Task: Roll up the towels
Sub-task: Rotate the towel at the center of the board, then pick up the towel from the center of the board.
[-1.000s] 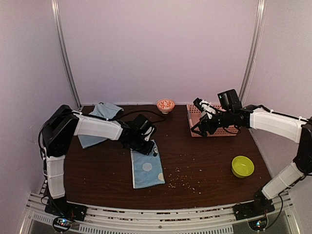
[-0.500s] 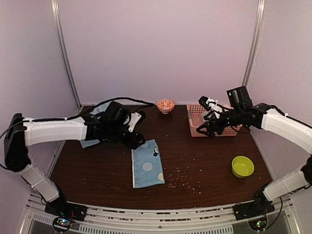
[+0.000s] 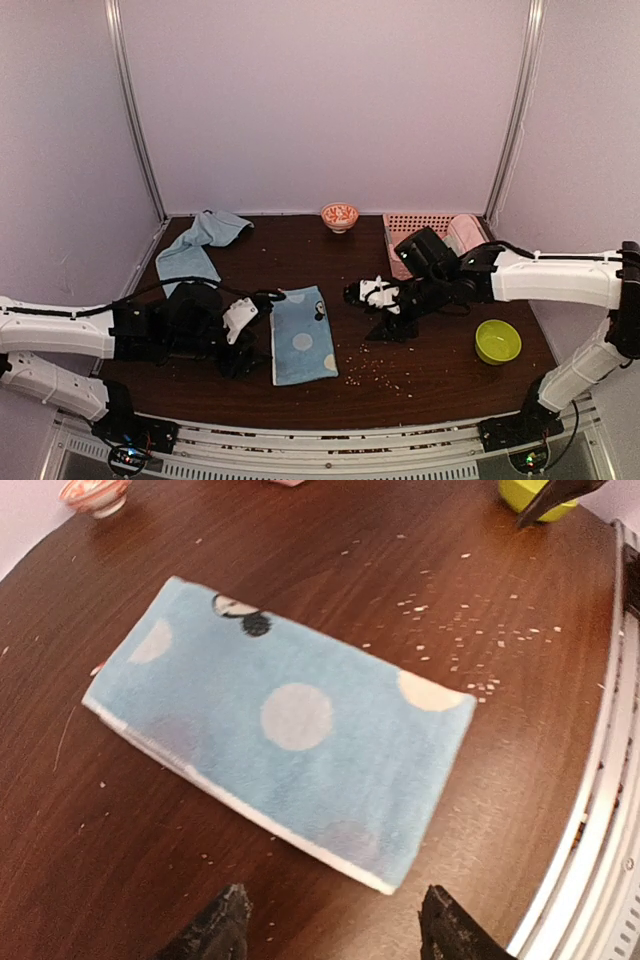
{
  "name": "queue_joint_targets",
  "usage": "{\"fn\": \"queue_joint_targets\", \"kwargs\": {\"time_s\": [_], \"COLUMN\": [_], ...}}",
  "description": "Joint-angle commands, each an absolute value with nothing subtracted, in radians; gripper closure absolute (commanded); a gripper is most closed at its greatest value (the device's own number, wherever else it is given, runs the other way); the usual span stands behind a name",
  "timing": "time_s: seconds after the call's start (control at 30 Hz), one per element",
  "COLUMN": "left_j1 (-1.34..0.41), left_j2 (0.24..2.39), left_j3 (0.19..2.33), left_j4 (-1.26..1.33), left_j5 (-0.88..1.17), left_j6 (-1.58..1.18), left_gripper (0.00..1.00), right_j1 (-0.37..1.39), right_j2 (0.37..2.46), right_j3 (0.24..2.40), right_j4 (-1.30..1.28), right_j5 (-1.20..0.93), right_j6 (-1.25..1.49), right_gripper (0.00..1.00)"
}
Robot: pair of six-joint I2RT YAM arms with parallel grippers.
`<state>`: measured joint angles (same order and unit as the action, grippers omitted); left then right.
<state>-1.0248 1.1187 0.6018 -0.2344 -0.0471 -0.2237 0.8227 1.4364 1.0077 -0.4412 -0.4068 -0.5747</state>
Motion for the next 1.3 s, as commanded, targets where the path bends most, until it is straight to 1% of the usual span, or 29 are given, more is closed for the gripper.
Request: {"fn": "queue_joint_targets", "kwargs": {"time_s": [0.0, 0.13, 0.23, 0.3, 0.4, 0.57, 0.7, 0.83, 0.9, 1.03, 1.17, 1.23, 1.27], "left_j1": [-1.112, -1.161, -1.164, -1.164, -1.164, -1.164, -1.164, -1.164, -1.164, -1.164, -1.172, -1.202, -1.219], "left_j2": [1.044, 0.993, 0.967, 0.947, 0.902, 0.851, 0.841, 0.846, 0.854, 0.878, 0.951, 0.983, 1.000], "left_j3": [0.523, 0.464, 0.446, 0.431, 0.386, 0.345, 0.348, 0.347, 0.347, 0.349, 0.385, 0.384, 0.387], "left_j4": [-0.053, 0.002, -0.005, 0.005, 0.029, 0.034, 0.029, 0.035, 0.039, 0.060, 0.061, 0.091, 0.100], "left_j5": [-0.112, -0.190, -0.253, -0.261, -0.269, -0.274, -0.275, -0.276, -0.280, -0.265, -0.227, -0.227, -0.236], "left_j6": [-0.264, -0.302, -0.326, -0.331, -0.353, -0.373, -0.373, -0.369, -0.366, -0.351, -0.327, -0.294, -0.276], "left_gripper": [0.42, 0.42, 0.42, 0.42, 0.43, 0.45, 0.51, 0.54, 0.54, 0.53, 0.54, 0.52, 0.51], "right_j1": [0.952, 1.045, 1.098, 1.124, 1.142, 1.161, 1.162, 1.160, 1.158, 1.130, 1.067, 1.026, 1.003], "right_j2": [1.518, 1.606, 1.667, 1.713, 1.775, 1.839, 1.866, 1.888, 1.902, 1.928, 1.924, 1.923, 1.929], "right_j3": [0.972, 0.992, 1.030, 1.065, 1.113, 1.154, 1.150, 1.118, 1.108, 1.120, 1.137, 1.168, 1.195], "right_j4": [-0.353, -0.303, -0.279, -0.265, -0.268, -0.270, -0.281, -0.276, -0.272, -0.298, -0.360, -0.430, -0.476], "right_j5": [-0.286, -0.254, -0.224, -0.198, -0.214, -0.199, -0.212, -0.212, -0.210, -0.244, -0.325, -0.408, -0.463], "right_j6": [-0.634, -0.629, -0.623, -0.611, -0.600, -0.633, -0.654, -0.652, -0.643, -0.625, -0.612, -0.619, -0.627], "right_gripper": [0.43, 0.41, 0.40, 0.39, 0.40, 0.43, 0.50, 0.56, 0.62, 0.78, 0.87, 0.90, 0.90]}}
